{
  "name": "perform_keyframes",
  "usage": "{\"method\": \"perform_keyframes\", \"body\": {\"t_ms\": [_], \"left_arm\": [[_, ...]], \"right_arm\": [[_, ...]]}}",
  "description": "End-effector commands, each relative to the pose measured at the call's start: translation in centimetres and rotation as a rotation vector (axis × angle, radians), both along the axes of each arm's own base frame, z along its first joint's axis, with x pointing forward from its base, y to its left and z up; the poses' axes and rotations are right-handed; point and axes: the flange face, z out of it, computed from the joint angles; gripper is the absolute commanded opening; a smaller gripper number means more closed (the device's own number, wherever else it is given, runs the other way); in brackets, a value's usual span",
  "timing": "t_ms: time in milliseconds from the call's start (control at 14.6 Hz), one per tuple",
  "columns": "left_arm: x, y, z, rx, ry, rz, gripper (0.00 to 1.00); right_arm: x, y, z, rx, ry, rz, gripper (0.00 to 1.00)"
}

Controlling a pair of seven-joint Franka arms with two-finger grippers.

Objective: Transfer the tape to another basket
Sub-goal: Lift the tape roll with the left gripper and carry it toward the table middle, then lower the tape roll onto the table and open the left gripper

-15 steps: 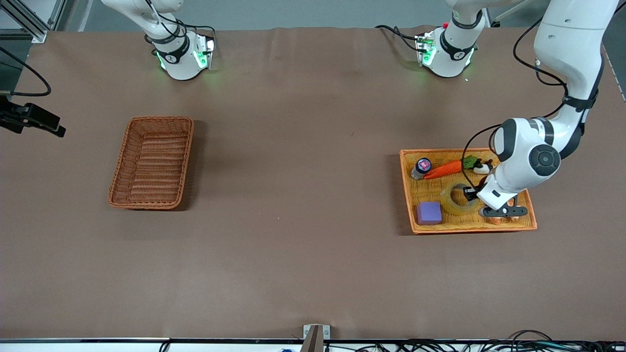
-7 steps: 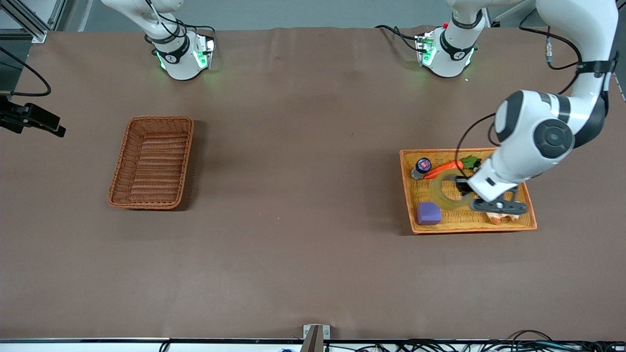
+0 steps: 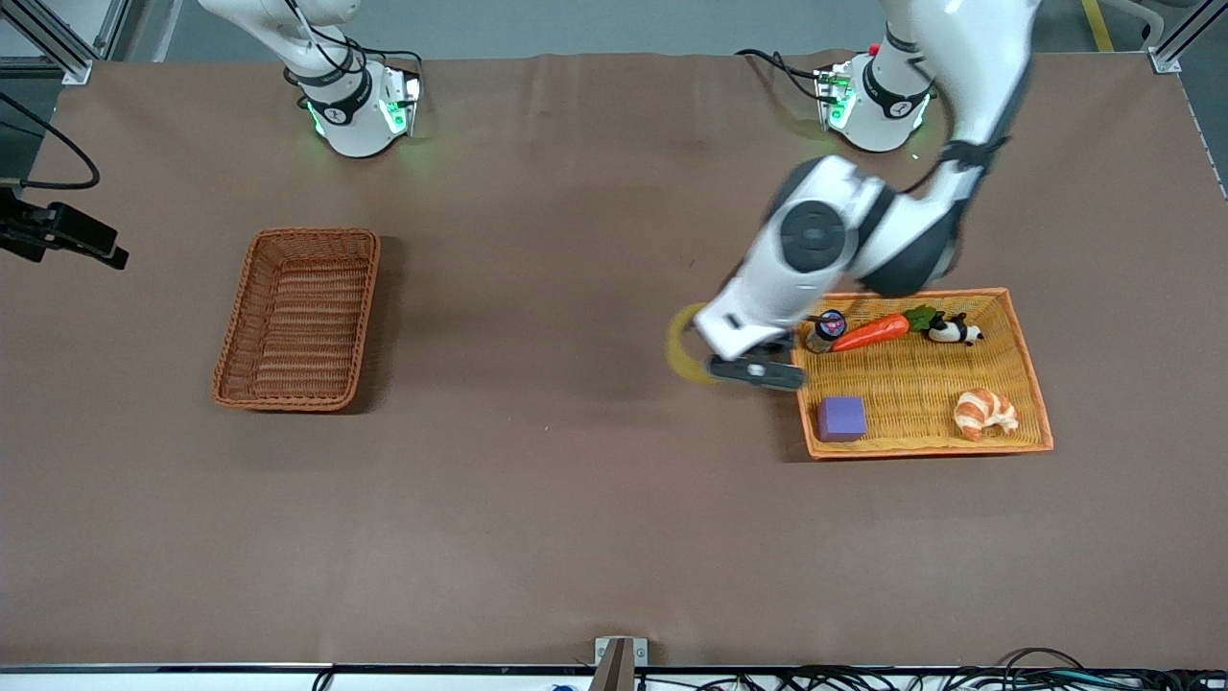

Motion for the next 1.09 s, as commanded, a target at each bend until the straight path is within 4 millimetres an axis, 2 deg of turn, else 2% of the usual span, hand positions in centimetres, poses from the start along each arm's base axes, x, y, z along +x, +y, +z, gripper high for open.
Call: {"method": "perform_keyframes", "body": {"t_ms": [0, 137, 205, 479, 547, 684, 753, 889, 958, 1026], "left_arm": [[-0.4, -6.4, -1.6, -0.006, 0.020, 0.040, 0.00], [-2.4, -10.5, -2.4, -0.016, 0.025, 0.043, 0.00], [-2.6, -12.2, -2.7, -0.031, 0.026, 0.047, 0.00], [-7.2, -19.7, -4.2, -0.004, -0.038, 0.024, 0.00], [-7.5, -20.4, -4.5, 0.020, -0.075, 0.016, 0.00], [-9.4, -22.1, -5.1, 0.041, -0.102, -0.017, 0.06], [-9.6, -22.4, -5.4, 0.027, -0.107, -0.020, 0.08], [-9.6, -24.2, -7.7, -0.080, -0.160, -0.034, 0.10], [-9.2, -24.6, -9.2, -0.116, -0.181, -0.033, 0.12], [-9.1, -24.6, -9.7, -0.121, -0.183, -0.041, 0.15]], "right_arm": [[-0.3, -0.2, 0.0, 0.020, -0.003, 0.007, 1.00], [-0.3, -0.2, 0.0, 0.020, -0.003, 0.007, 1.00], [-0.3, -0.2, 0.0, 0.020, -0.003, 0.005, 1.00], [-0.3, -0.2, 0.0, 0.020, -0.003, 0.007, 1.00], [-0.3, -0.2, 0.0, 0.020, -0.003, 0.005, 1.00], [-0.3, -0.2, 0.0, 0.020, -0.003, 0.007, 1.00], [-0.3, -0.2, 0.0, 0.020, -0.003, 0.007, 1.00], [-0.3, -0.2, 0.0, 0.020, -0.003, 0.007, 1.00], [-0.3, -0.2, 0.0, 0.020, -0.003, 0.007, 1.00], [-0.3, -0.2, 0.0, 0.020, -0.003, 0.007, 1.00]]}}
